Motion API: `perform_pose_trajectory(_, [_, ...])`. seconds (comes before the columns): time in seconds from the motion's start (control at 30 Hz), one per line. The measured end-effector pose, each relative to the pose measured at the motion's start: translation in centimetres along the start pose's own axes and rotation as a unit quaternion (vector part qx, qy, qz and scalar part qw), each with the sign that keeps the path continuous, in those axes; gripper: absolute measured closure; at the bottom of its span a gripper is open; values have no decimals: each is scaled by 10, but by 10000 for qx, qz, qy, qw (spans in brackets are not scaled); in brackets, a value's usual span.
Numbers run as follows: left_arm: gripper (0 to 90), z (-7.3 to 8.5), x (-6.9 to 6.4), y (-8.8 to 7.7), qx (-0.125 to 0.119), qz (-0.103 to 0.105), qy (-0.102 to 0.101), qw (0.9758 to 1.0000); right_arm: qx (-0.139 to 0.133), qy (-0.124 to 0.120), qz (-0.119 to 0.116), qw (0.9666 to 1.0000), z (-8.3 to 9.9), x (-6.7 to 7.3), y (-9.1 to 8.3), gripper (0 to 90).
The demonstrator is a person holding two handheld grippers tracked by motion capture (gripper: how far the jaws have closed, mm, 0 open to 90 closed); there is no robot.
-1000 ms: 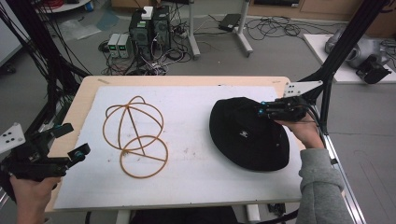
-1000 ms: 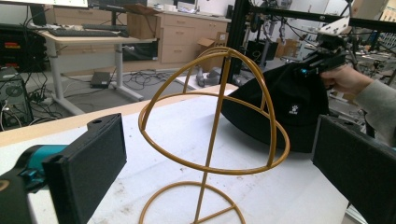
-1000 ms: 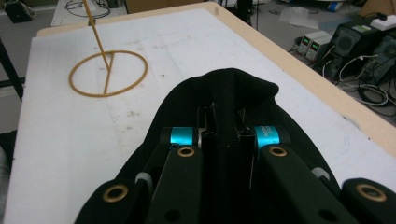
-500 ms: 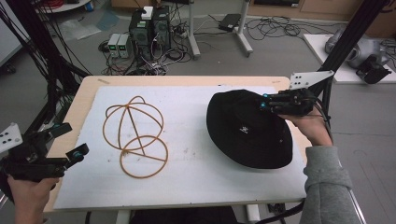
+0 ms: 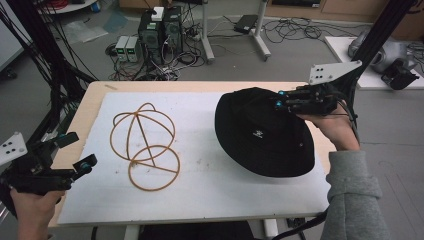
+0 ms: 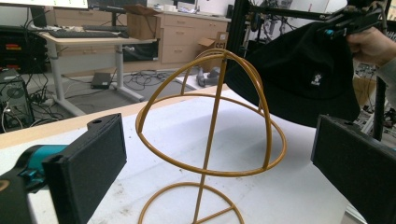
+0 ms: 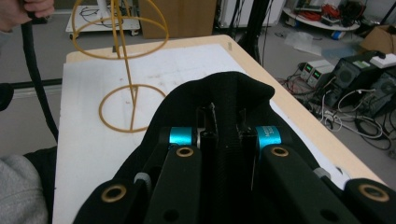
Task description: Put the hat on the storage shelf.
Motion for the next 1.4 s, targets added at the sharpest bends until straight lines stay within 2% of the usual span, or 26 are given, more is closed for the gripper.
perform_pose_trajectory(0.03, [36,0,0,0,8,7,9,10000,0,0,0,10000,0,0,0,848])
perform_pose_trajectory(0.07, [36,0,-1,-1,11,-2,1,10000,-15,-41,-40,10000,-8,3,0,848])
perform_pose_trajectory(0.17, [36,-1,-3,-1,25,16,10,10000,-30,-99,-80,9999,-17,6,0,846])
perform_pose_trajectory(0.2, [36,-1,-6,-1,37,32,43,10000,-46,-164,-126,9998,-26,9,0,844])
perform_pose_trajectory(0.33, [36,-2,-9,0,56,50,81,9999,-89,-239,-189,9995,-43,14,2,842])
perform_pose_trajectory(0.77, [36,2,-10,-12,71,-57,58,9999,-173,-499,-446,9976,-88,24,20,842])
perform_pose_trajectory(1.07, [36,5,-13,-19,110,-135,69,9998,-193,-505,-684,9962,-112,33,30,838])
perform_pose_trajectory(1.23, [36,6,-15,-22,138,-149,89,9998,-306,-602,-835,9942,-126,37,36,835])
perform_pose_trajectory(1.27, [36,6,-15,-23,142,-158,84,9997,-387,-710,-859,9930,-132,39,39,834])
perform_pose_trajectory(1.4, [36,7,-16,-23,131,-166,57,9998,-457,-762,-951,9915,-142,44,47,835])
Point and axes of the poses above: each handheld gripper's, and its own axes: y roughly forward along the jaws, z roughly out of its underside, x roughly to its left, the point moved 5 cm from there along y, roughly forward along the jaws, and after that the axes turned 1 degree about y, right-handed, at the moved point
